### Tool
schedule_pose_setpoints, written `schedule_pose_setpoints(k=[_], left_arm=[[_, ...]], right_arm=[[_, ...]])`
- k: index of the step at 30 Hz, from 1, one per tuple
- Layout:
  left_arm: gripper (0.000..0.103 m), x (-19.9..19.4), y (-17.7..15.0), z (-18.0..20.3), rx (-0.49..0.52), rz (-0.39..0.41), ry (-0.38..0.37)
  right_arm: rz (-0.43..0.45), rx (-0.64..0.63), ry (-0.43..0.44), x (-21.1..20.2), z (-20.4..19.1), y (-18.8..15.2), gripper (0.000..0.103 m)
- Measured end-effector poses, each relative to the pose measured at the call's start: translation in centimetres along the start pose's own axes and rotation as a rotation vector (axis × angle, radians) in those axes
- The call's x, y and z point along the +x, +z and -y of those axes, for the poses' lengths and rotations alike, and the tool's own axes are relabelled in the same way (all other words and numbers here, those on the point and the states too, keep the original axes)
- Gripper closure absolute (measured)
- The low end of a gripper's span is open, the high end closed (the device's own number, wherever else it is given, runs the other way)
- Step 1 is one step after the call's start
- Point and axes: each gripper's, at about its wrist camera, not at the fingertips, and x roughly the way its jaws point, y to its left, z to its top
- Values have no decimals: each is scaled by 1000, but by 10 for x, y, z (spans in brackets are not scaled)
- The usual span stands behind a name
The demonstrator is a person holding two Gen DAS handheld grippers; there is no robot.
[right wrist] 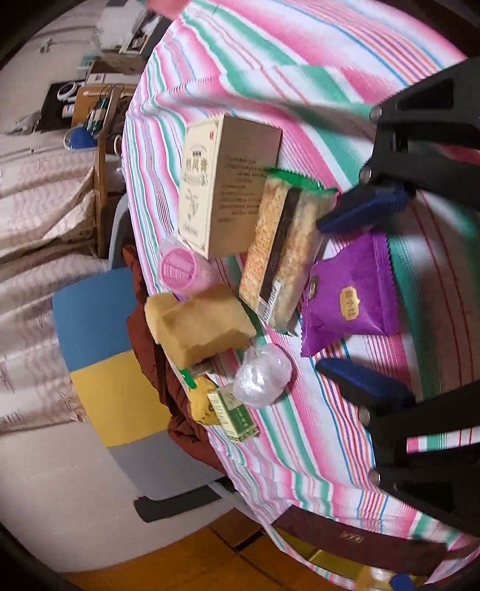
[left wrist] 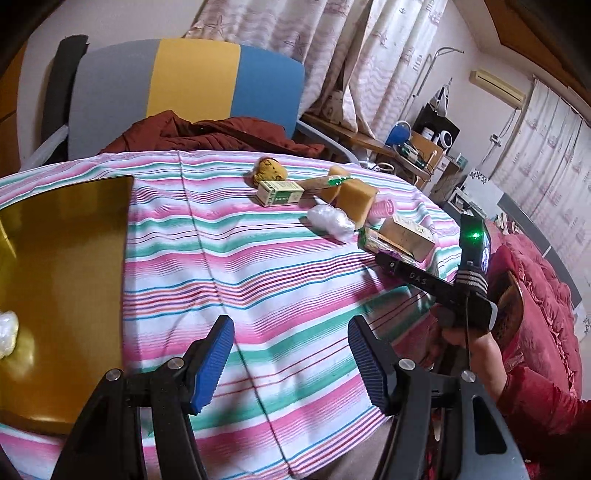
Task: Organize objects
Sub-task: 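Reach right tool to purple snack packet and grasp it, then grasp second plastic-wrapped bundle with left tool while right tool holds purple packet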
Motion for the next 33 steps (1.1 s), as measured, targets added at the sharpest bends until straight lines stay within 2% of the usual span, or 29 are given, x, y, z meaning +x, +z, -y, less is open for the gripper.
schedule_pose_setpoints(k=[3,12,16,25,33], left_arm=[[38,12,7,6,19,-14,-6],[38,67,36,23,43,-71,-35],[38,98,52,28,-3,-115,-80],[33,151,101,33,-164,-133,-88],[32,197,112,45,-183,-192,-74]], right_arm=[[11,-27,8,3,-4,-4,54],[62,-35,0,5,-3,-9,55],[70,-41,6,6,-3,-11,55],[80,-52,-13,9,-5,-14,56],[96,-51,-17,7,-3,-16,57]])
